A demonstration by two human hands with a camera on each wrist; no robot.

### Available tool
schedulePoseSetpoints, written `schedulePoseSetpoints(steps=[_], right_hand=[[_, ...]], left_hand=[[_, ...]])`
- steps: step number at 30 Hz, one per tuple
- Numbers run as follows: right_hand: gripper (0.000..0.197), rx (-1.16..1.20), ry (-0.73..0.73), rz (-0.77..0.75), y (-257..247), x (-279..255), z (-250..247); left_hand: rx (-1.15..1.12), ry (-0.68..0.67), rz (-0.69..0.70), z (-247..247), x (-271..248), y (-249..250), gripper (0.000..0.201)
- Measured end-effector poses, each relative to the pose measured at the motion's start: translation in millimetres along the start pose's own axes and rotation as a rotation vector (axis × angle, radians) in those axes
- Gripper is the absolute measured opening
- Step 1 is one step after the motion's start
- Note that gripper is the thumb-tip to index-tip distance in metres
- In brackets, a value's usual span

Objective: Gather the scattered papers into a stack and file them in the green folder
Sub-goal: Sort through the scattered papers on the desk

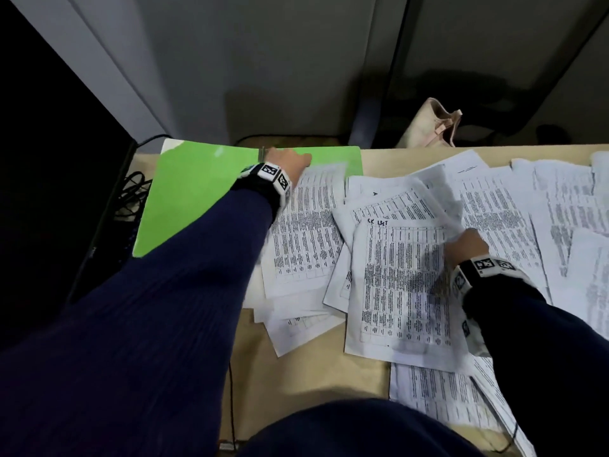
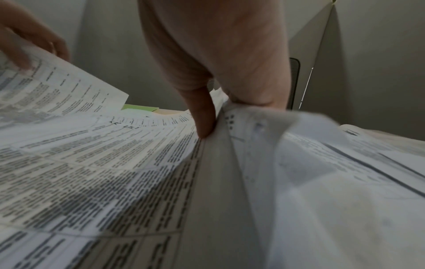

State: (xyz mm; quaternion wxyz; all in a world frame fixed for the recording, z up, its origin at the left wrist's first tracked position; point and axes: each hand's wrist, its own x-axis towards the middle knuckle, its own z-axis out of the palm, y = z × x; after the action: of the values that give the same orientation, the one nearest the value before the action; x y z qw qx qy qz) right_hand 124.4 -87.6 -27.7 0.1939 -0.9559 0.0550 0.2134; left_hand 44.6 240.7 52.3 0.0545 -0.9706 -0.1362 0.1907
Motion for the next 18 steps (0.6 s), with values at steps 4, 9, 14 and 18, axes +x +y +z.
schedulePoseSetpoints(steps=[4, 9, 14, 18], right_hand=[[0.028, -0.014, 0.006, 0.007, 0, -2, 3], [0.030, -0.041, 0.022, 0.009, -5, -5, 5], [0.031, -0.080, 0.013, 0.022, -7, -8, 3], [0.033, -0.087, 0.007, 0.003, -9, -14, 1]], left_hand=[[-0.273, 0.230, -0.260, 32, 0, 6, 0.077], [-0.878, 0.061, -0.948, 86, -49, 7, 0.080], [-0.914, -0.120, -1.030, 111, -76, 8, 0.078], [-1.094, -0.125, -0.940, 100, -84, 1, 0.031]])
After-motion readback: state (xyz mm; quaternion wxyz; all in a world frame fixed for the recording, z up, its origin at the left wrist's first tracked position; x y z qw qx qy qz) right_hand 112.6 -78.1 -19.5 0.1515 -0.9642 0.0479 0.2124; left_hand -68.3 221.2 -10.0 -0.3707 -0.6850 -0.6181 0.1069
